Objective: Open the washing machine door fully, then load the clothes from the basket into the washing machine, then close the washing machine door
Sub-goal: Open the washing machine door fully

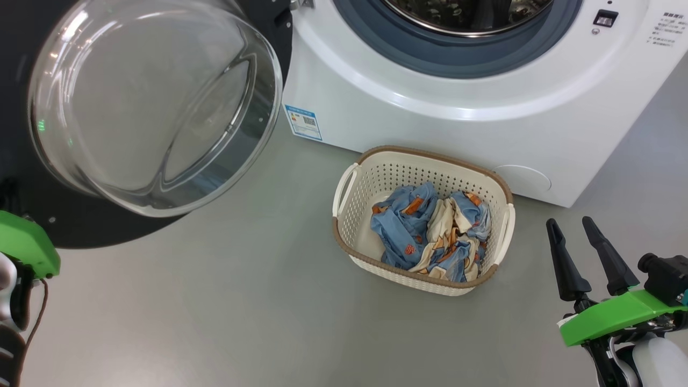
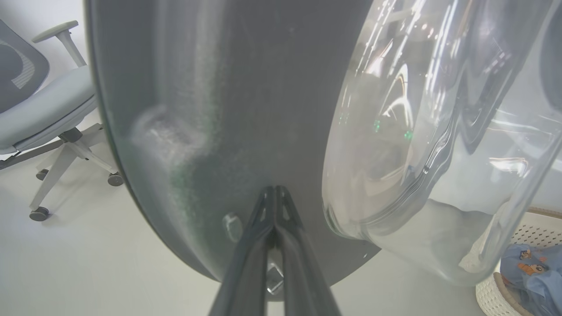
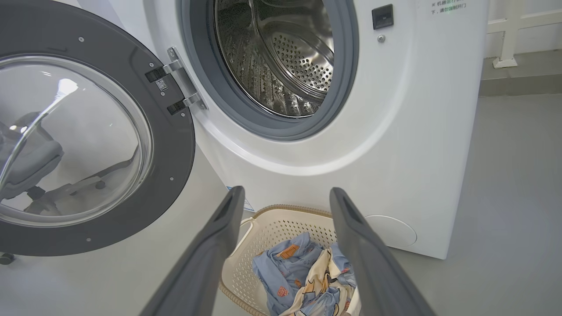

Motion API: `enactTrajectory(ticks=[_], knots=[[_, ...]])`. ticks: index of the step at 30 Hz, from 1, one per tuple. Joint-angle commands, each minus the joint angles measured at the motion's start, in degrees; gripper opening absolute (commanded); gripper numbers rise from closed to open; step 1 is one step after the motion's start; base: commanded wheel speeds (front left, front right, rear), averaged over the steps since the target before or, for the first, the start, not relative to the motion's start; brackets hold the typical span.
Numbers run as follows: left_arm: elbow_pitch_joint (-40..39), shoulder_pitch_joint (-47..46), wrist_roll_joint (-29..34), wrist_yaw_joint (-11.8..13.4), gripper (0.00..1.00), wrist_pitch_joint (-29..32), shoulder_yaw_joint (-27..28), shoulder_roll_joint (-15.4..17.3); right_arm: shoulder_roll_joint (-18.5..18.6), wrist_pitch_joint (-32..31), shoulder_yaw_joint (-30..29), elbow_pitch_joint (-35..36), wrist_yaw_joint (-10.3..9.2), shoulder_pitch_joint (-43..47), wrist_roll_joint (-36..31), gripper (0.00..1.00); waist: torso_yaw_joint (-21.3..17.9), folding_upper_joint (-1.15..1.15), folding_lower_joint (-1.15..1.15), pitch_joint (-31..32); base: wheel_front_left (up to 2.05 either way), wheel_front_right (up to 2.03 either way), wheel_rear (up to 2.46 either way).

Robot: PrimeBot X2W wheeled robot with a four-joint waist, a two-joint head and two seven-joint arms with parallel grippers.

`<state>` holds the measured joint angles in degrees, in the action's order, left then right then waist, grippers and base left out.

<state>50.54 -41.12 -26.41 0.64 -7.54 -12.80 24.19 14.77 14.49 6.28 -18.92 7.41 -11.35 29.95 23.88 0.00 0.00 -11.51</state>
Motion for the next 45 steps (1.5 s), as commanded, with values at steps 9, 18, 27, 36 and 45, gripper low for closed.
enactTrajectory(ticks=[9, 18, 27, 36, 45], knots=[[-0.71, 0.07, -1.88, -2.14, 0.0, -3.72, 2.27, 3.15, -0.46, 0.51, 1.41, 0.82, 0.08, 0.9, 0.37, 1.0, 0.07, 0.0, 0.0, 2.19, 0.0, 0.0, 0.0], [-5.28, 4.76, -4.08, -3.98, 0.0, -5.91, 2.83, 1.69, -1.01, 0.51, 1.01, 0.74, 0.08, 2.05, 0.21, 1.0, 0.27, 0.0, 0.0, 4.25, 0.0, 0.0, 0.0], [-15.86, 10.99, -6.37, -2.3, 1.0, -6.06, 3.29, -1.44, -0.68, 0.51, 1.24, 1.05, 0.08, 2.16, 0.43, 1.0, -0.91, 0.0, 0.0, 5.15, 0.0, 0.0, 0.0], [-29.13, 18.9, -6.26, 1.83, 1.0, -5.42, 2.41, -3.45, 0.37, 0.51, 1.55, 1.18, 0.08, 2.48, 0.02, 1.0, -4.72, 0.0, 0.0, 7.09, 0.0, 0.0, 0.0], [-37.83, 25.48, -5.89, 5.38, 1.0, -5.21, 1.47, -5.11, 1.06, 0.51, 2.05, 1.43, 0.08, 2.51, -0.97, 1.0, -10.34, 0.0, 0.0, 8.68, 0.0, 0.0, 0.0]])
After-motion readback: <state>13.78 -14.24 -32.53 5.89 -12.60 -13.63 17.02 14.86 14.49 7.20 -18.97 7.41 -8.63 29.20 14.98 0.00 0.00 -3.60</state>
